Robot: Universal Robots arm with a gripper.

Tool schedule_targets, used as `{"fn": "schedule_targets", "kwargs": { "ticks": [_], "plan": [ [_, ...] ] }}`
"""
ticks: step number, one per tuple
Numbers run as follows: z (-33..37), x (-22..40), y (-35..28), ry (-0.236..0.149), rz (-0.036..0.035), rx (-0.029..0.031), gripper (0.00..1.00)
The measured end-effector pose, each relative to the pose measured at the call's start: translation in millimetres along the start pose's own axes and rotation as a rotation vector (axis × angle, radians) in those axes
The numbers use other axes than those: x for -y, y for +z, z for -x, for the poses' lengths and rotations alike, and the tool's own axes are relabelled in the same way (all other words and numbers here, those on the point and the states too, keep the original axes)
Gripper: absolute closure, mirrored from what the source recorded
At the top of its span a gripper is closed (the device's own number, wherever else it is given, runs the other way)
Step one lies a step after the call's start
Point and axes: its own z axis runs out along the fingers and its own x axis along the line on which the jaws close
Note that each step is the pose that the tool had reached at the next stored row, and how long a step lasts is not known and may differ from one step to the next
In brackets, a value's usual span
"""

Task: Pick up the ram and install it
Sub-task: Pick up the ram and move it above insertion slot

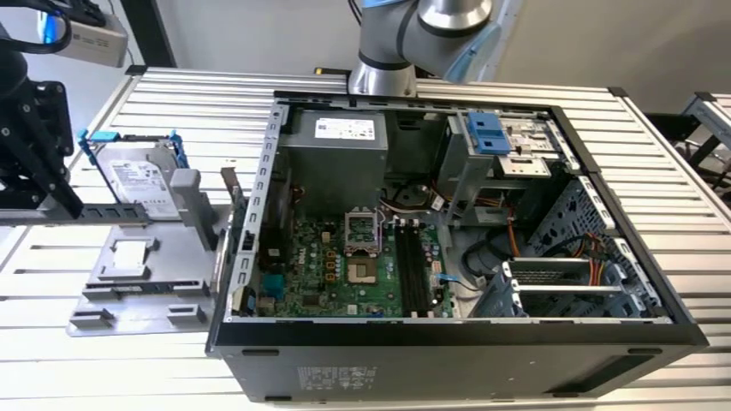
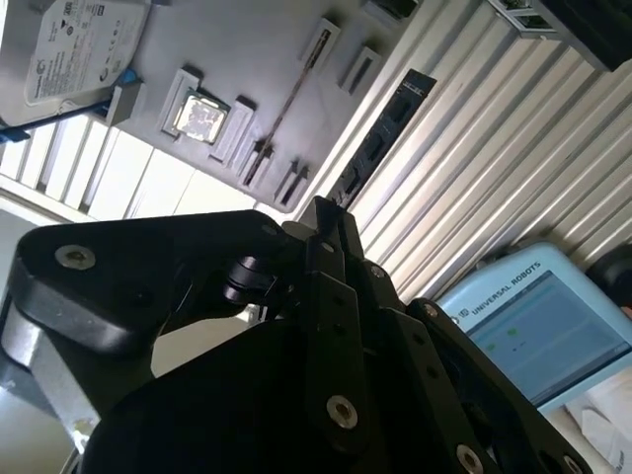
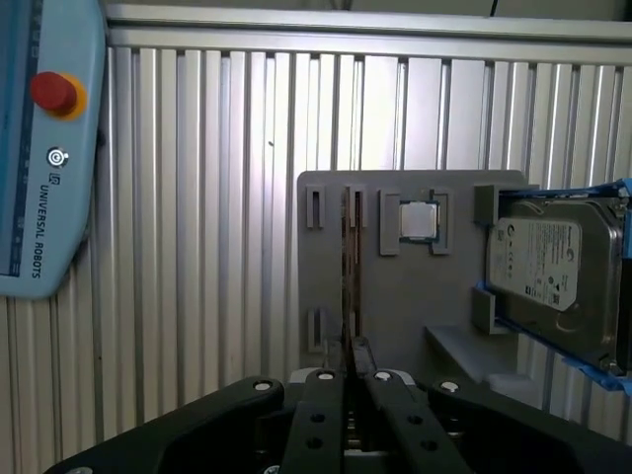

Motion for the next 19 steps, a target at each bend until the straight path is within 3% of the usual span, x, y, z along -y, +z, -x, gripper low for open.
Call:
{"fn": "schedule_targets", "kwargs": {
  "ticks": [11,19],
  "plan": [
    [-0.6,32.3,0.0,0.0,0.0013,0.0001,1.0],
    [-0.5,32.9,-2.0,0.0,0.0014,0.0,1.0]
  ]
}}
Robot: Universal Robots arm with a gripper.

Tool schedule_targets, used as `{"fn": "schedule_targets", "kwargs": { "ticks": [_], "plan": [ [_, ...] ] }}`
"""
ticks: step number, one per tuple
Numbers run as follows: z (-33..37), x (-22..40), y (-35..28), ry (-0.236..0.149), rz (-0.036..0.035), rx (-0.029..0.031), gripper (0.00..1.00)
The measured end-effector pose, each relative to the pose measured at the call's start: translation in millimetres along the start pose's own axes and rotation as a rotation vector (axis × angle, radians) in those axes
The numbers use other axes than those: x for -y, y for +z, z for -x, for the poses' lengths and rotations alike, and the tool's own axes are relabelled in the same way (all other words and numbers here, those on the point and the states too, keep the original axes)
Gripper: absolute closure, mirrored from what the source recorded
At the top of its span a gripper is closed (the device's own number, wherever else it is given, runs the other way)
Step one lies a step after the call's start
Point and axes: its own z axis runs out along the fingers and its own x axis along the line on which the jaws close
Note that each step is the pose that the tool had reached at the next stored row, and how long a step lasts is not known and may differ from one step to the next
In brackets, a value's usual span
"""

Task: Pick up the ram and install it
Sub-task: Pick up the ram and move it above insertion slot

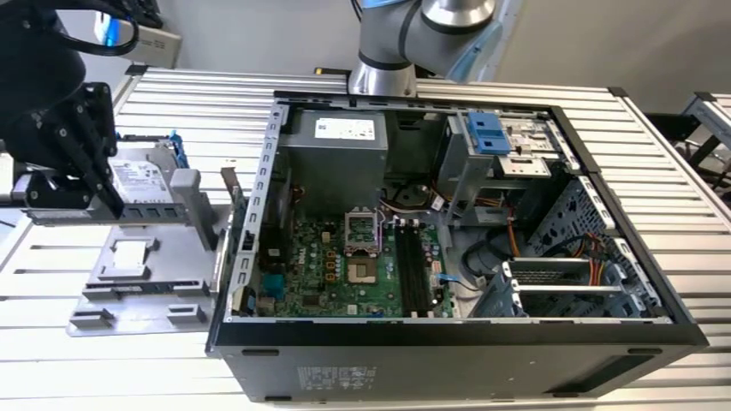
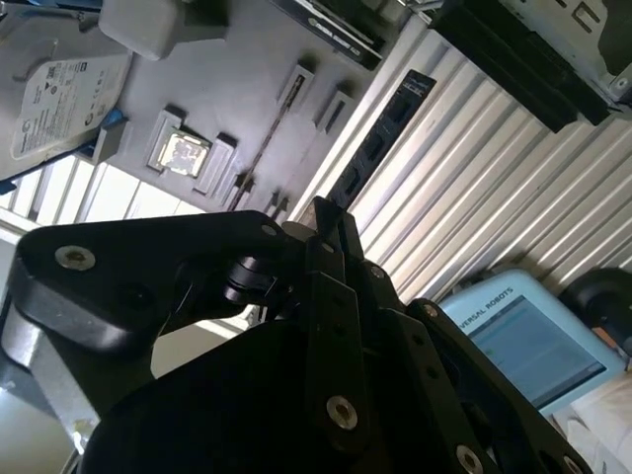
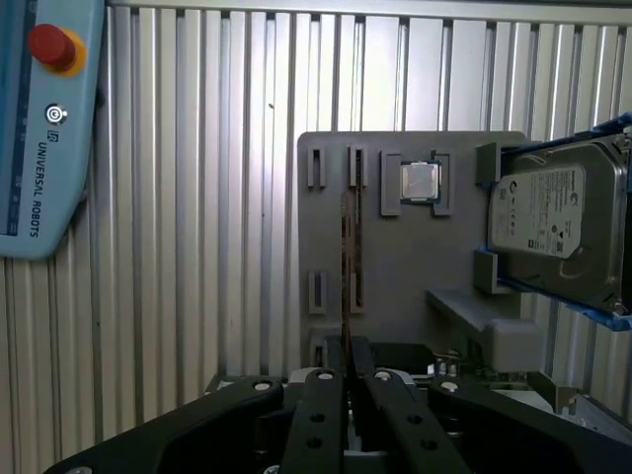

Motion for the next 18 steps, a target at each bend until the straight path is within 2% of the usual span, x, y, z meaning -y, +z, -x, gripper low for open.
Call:
{"fn": "schedule_targets", "kwargs": {
  "ticks": [5,10,13,18],
  "plan": [
    [0.2,-0.1,-12.0,0.0,-0.0001,0.0001,1.0],
    [0.1,0.6,-12.4,0.0,-0.0001,0.0001,1.0],
    [0.0,8.2,-12.4,0.0,0.0002,0.0001,1.0],
    [-0.3,25.5,-12.4,0.0,0.0018,0.0001,1.0]
  ]
}}
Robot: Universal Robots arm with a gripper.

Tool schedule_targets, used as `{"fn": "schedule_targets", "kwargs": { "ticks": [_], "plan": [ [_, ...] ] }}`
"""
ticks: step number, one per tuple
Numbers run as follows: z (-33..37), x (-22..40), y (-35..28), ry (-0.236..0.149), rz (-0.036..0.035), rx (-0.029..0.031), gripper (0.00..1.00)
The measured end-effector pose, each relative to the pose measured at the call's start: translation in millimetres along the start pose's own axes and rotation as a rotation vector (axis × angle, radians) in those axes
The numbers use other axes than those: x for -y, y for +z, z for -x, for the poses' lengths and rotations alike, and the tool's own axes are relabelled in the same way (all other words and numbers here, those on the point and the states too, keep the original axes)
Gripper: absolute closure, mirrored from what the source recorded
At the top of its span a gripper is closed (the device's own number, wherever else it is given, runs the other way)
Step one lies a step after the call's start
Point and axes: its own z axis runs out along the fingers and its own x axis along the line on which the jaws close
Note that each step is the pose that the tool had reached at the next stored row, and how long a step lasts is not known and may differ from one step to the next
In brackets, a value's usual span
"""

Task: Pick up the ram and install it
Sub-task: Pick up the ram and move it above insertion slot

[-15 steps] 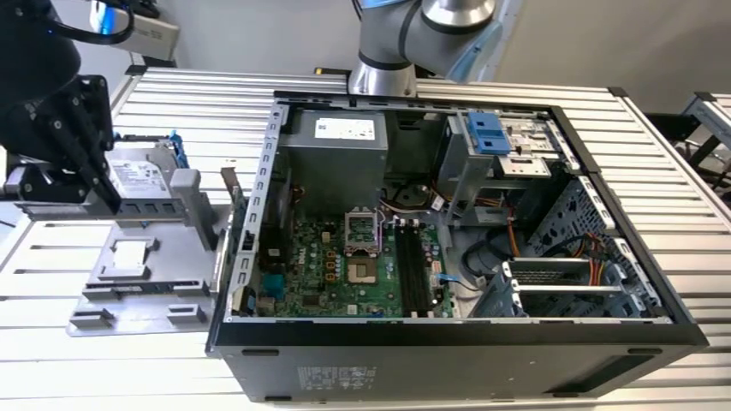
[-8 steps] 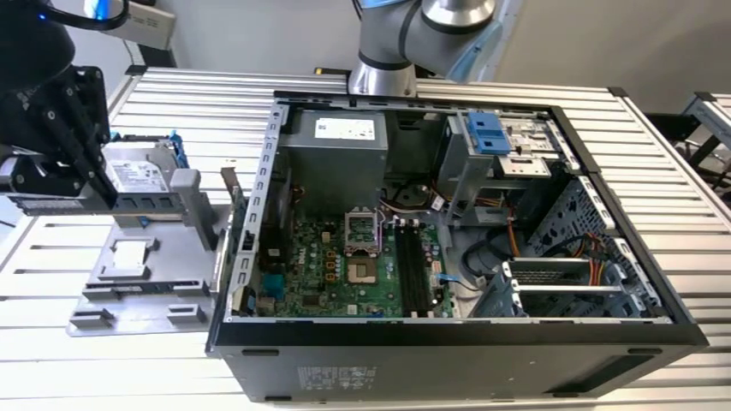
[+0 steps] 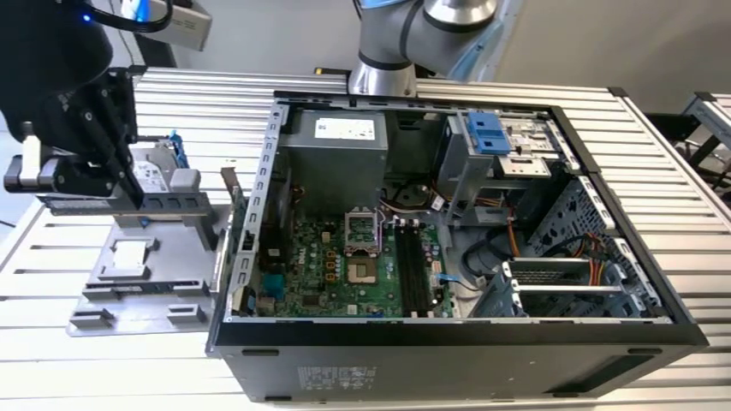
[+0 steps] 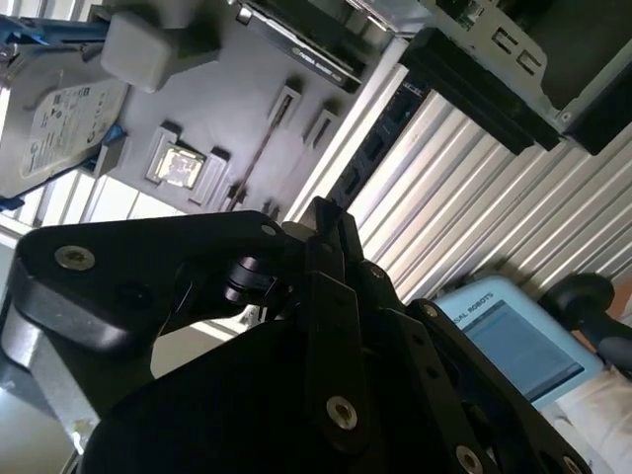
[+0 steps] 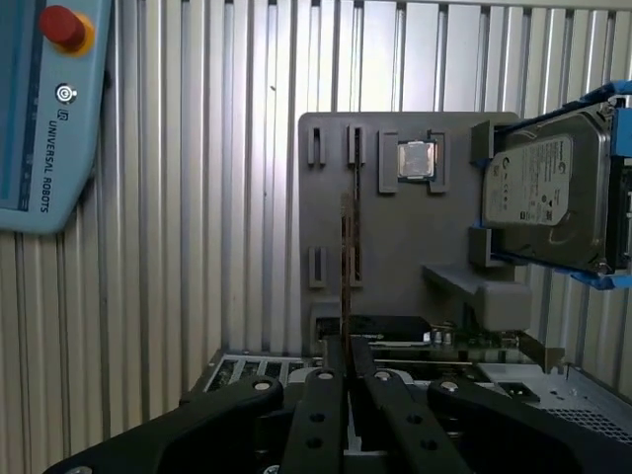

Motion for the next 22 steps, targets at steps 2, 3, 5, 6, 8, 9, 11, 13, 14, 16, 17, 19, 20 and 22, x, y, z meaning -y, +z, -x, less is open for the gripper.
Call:
{"fn": "schedule_targets", "kwargs": {
  "ticks": [2,3,5,6,8,9,11,13,14,16,17,19,20,22],
  "plan": [
    [-0.1,7.6,0.0,0.0,0.0007,0.0,1.0],
    [-0.2,11.4,0.0,0.0,0.001,0.0,1.0],
    [-0.3,19.6,-0.1,0.0,0.0017,0.0001,1.0],
    [-0.4,23.9,-0.1,0.0,0.002,0.0001,1.0],
    [-0.6,32.5,-0.2,0.0,0.0028,0.0001,1.0],
    [-0.6,36.8,-0.2,0.0,0.0032,0.0,1.0],
    [-0.8,45.7,-0.2,0.0,0.0039,0.0002,1.0],
    [-0.9,54.1,-0.3,0.0,0.0047,0.0001,1.0],
    [-1.0,58.2,-0.3,0.0,0.005,0.0001,1.0],
    [-1.1,66.4,-0.4,0.0,0.0055,0.0,1.0],
    [-1.2,70.4,-0.4,0.0,0.0056,0.0001,1.0],
    [-1.3,78.0,-0.4,0.0,0.0059,0.0001,1.0],
    [-1.4,81.7,-0.4,0.0,0.006,0.0001,1.0],
    [-1.6,89.4,-0.4,0.0,0.0061,0.0002,1.0]
  ]
}}
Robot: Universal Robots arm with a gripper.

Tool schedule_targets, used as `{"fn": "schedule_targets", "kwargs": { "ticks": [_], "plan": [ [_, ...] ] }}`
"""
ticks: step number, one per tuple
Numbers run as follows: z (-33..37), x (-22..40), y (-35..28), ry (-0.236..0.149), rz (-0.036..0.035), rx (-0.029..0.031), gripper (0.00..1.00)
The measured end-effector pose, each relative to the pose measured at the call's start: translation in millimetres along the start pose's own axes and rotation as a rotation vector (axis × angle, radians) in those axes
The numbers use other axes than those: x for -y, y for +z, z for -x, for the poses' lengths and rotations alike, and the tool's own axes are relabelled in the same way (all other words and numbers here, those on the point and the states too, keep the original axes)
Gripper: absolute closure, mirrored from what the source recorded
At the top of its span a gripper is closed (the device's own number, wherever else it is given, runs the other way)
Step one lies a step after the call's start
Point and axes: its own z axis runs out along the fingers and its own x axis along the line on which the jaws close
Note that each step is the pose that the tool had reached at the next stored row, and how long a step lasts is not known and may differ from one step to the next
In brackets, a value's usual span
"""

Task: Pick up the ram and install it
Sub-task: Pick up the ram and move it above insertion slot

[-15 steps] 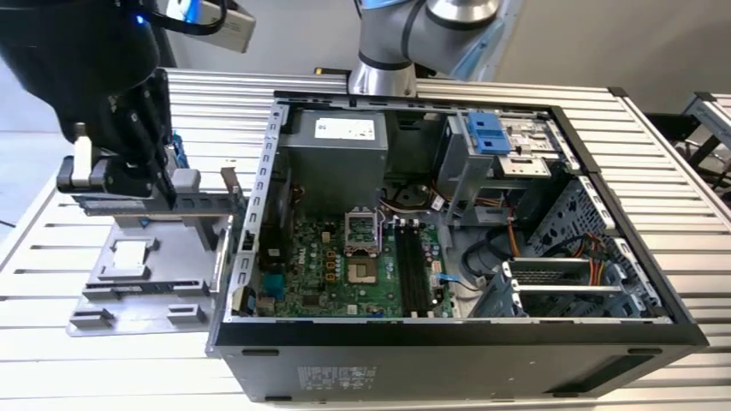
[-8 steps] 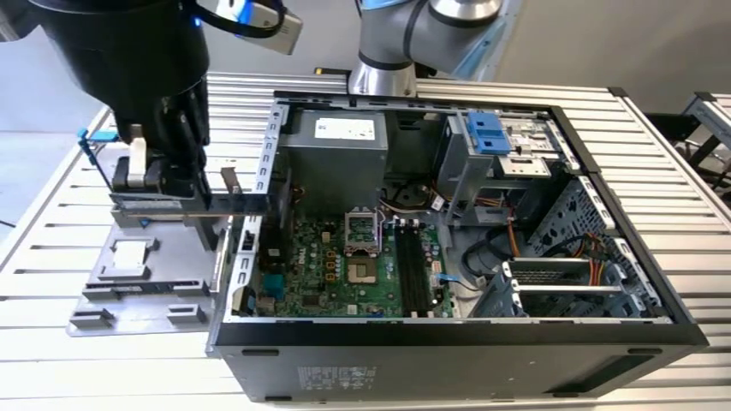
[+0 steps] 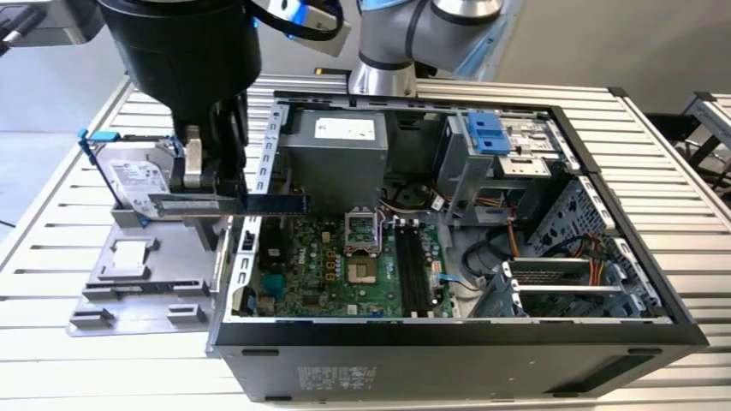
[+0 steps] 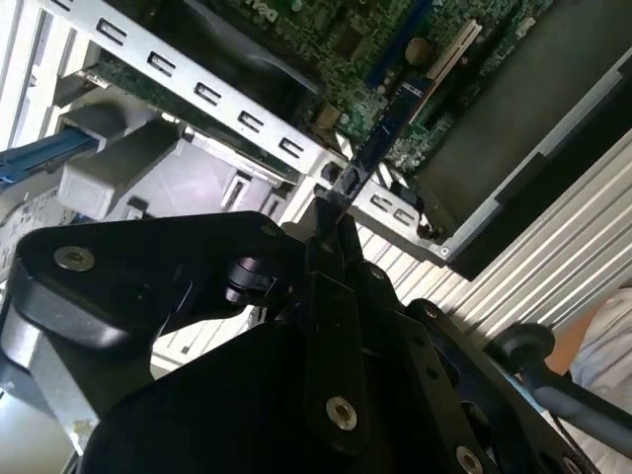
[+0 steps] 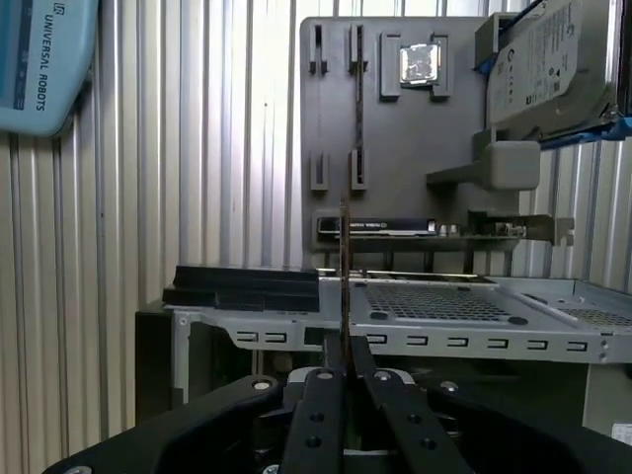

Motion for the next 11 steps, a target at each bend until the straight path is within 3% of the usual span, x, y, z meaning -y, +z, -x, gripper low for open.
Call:
{"fn": "schedule_targets", "kwargs": {
  "ticks": [11],
  "plan": [
    [-0.8,46.3,-0.6,0.0,0.0023,-0.0001,1.0]
  ]
}}
